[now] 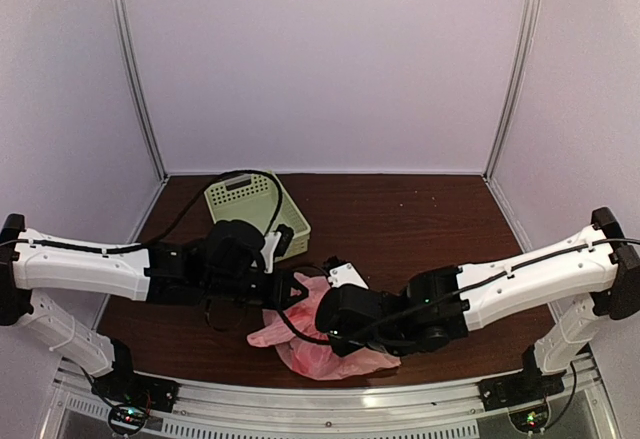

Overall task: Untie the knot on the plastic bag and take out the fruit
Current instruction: Untie the bag handles from the takeout bag.

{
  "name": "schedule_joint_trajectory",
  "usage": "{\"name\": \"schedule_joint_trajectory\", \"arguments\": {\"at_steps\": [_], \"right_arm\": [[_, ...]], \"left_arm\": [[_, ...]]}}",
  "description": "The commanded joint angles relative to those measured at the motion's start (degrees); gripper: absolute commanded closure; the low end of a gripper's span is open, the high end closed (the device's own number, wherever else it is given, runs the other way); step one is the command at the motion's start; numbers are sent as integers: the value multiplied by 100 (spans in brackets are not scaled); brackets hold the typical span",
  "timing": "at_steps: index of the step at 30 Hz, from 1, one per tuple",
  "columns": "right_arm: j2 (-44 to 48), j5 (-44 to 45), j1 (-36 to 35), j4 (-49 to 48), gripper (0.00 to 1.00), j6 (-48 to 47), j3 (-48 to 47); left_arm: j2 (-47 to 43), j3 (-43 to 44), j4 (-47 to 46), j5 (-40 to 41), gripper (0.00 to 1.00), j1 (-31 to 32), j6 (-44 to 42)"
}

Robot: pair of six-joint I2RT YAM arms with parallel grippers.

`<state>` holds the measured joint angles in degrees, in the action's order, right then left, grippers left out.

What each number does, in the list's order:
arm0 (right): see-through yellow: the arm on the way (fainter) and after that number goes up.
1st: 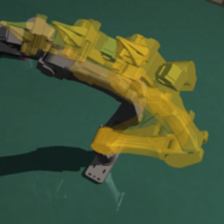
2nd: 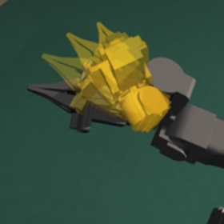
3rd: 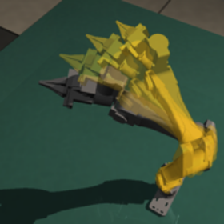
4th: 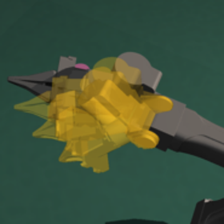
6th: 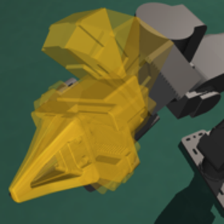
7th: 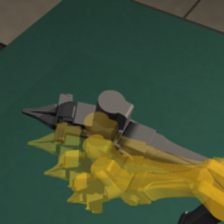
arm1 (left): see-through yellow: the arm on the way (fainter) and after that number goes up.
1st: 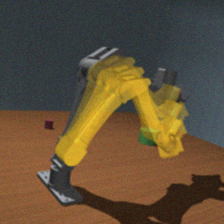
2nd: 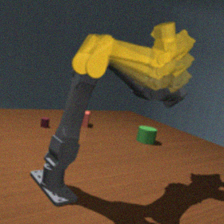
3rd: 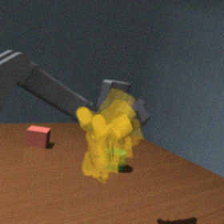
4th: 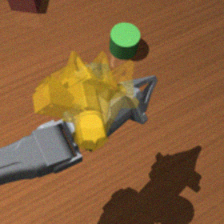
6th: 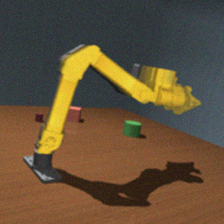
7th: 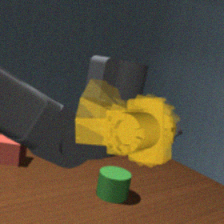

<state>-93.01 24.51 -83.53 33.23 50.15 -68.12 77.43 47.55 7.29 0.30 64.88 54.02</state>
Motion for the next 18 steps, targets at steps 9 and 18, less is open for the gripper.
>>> {"name": "schedule_joint_trajectory", "arguments": {"at_steps": [9,18], "right_arm": [[511,423,-28,-558,100,-159,502],[1112,581,12,-1016,100,-848,956]], "left_arm": [[-169,-45,-249,49,100,24,30],[-454,-145,-366,180,100,16,39]]}}
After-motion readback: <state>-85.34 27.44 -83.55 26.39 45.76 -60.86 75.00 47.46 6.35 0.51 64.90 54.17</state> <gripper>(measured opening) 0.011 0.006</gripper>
